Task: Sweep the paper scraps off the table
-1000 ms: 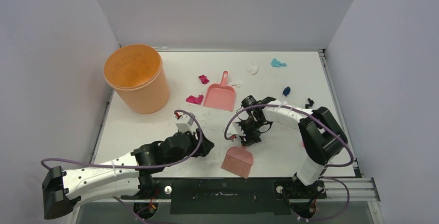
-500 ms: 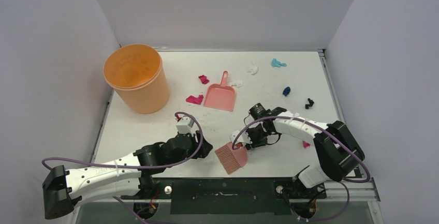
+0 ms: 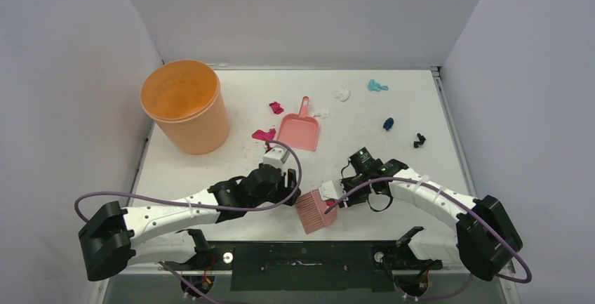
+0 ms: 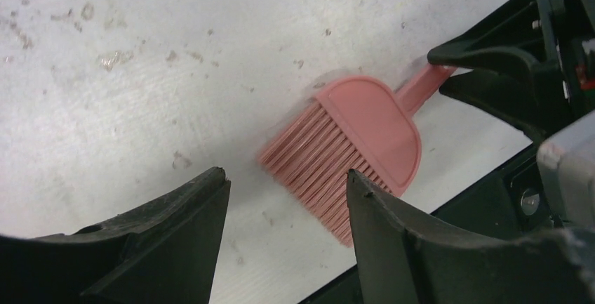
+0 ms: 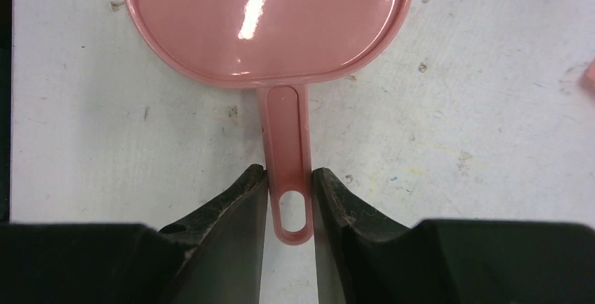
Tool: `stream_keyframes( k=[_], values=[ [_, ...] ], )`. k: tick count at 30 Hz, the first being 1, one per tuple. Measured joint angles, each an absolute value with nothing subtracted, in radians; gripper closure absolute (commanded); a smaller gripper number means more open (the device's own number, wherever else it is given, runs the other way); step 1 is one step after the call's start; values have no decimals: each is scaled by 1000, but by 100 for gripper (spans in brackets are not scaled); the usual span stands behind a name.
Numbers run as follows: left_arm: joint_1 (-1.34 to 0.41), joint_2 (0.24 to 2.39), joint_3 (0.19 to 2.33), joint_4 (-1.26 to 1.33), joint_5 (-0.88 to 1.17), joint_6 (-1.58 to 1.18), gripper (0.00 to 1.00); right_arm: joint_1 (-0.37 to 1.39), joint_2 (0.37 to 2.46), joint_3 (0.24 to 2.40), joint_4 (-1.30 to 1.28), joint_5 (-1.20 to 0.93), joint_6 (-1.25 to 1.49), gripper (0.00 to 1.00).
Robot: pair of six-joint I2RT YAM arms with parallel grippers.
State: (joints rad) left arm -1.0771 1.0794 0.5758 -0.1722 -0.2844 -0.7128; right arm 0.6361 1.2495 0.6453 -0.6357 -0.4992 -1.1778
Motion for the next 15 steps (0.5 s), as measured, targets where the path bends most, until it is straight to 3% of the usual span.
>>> stream_keyframes(
  k=[15],
  values=[
    [-992,1423,651,210,-5,-531,40,652,1080,553,-608,-486,-1150,95]
  ],
)
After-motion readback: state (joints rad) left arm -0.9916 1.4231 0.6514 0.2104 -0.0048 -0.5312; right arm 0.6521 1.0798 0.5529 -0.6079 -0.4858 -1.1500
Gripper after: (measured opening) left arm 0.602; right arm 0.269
